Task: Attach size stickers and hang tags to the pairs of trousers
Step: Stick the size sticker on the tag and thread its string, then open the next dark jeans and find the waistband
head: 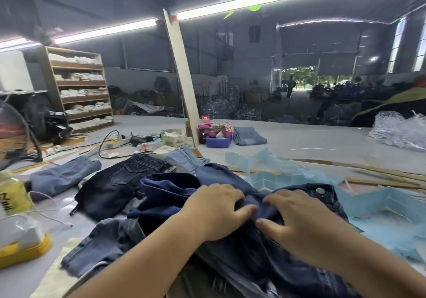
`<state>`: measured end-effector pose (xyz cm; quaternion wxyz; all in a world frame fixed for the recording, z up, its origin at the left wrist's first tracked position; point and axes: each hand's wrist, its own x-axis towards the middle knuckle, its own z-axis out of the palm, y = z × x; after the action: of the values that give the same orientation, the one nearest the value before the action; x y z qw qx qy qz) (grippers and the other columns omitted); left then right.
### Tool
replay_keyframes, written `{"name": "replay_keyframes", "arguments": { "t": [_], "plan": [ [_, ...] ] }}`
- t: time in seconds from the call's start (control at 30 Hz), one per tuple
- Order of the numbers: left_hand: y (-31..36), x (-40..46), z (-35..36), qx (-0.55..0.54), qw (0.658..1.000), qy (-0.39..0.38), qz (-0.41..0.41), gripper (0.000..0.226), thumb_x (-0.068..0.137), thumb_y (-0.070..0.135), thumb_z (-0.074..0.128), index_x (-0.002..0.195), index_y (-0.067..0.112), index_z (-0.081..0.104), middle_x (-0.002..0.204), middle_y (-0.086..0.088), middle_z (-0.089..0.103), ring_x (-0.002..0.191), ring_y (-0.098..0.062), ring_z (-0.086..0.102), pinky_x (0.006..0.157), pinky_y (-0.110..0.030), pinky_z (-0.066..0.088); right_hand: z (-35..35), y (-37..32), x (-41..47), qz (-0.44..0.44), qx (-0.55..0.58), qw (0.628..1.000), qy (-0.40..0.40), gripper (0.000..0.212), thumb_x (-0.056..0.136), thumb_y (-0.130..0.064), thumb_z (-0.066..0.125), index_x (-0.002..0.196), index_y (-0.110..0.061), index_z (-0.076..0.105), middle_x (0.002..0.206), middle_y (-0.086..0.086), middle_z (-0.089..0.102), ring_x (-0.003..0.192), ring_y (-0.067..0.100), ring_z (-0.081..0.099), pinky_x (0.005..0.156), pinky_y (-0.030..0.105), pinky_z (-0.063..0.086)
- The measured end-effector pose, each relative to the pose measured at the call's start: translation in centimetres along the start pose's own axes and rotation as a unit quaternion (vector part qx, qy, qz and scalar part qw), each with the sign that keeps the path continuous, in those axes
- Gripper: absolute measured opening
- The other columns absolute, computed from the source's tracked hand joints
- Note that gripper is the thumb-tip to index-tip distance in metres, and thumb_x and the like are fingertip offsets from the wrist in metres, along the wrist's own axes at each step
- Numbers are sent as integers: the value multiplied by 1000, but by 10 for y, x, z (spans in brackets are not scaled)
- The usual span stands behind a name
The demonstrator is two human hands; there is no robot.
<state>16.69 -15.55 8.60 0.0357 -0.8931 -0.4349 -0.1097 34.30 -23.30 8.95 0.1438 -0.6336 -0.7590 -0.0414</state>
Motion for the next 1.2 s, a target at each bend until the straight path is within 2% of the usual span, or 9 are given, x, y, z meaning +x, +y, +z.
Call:
{"name": "replay_keyframes", "arguments": {
  "t": [0.17,0.33,0.43,0.53,0.73,0.9,1.07,1.13,1.2],
  "plan": [
    [-63,4,-1,-4,993,-7,-120,49,95,65,31,109,28,59,121,1,60,116,-23,52,97,-45,40,2,-29,59,-34,65,993,-93,53,88,-59,51,133,-31,50,136,-9,50,120,14,48,96,31,42],
    [-170,22,21,-206,926,78,-306,47,96,53,42,80,14,63,101,-8,69,95,-27,58,79,-35,40,25,-69,142,-109,24,992,-66,33,92,-50,49,90,-19,61,93,-1,61,76,14,51,59,27,39],
    [-233,53,43,-228,885,135,-382,34,93,43,50,73,16,61,87,-6,67,84,-27,58,72,-34,40,41,-89,204,-132,28,987,-88,32,96,-46,45,100,-20,64,97,-1,60,80,17,51,58,28,39],
    [-298,84,78,-165,881,115,-428,12,88,32,53,88,22,60,99,-4,64,87,-24,57,74,-32,44,69,-105,266,-161,-17,972,-170,36,99,-43,43,116,-18,63,115,4,62,90,22,50,56,26,31],
    [-405,105,168,40,878,-15,-477,65,92,52,55,139,10,38,140,-9,45,130,-29,41,100,-41,41,178,-124,330,-133,46,952,-272,27,98,-21,43,111,-3,59,114,21,61,100,33,56,83,37,45],
    [-428,106,190,160,878,38,-449,32,101,36,41,125,18,51,127,-2,56,119,-24,50,89,-36,44,226,-125,346,-107,96,927,-346,35,102,-13,40,126,8,54,129,26,56,118,36,52,82,35,37],
    [-406,88,160,105,899,170,-390,14,88,-1,50,93,4,61,92,-15,66,87,-35,62,64,-39,48,215,-119,335,-63,179,964,-186,34,97,-38,42,88,-8,55,91,13,61,85,30,55,70,39,41],
    [-382,74,143,103,915,257,-295,11,80,-4,51,81,-1,62,74,-19,62,68,-38,60,53,-42,50,199,-115,332,-18,229,965,-125,35,97,-47,40,90,-15,54,92,7,61,85,27,56,69,36,39],
    [-355,64,120,96,922,316,-202,26,80,7,44,90,-1,66,80,-17,64,72,-38,62,58,-44,53,178,-110,330,30,294,950,-99,47,96,-56,37,107,-14,55,108,14,61,93,28,57,77,35,42]
  ]
}}
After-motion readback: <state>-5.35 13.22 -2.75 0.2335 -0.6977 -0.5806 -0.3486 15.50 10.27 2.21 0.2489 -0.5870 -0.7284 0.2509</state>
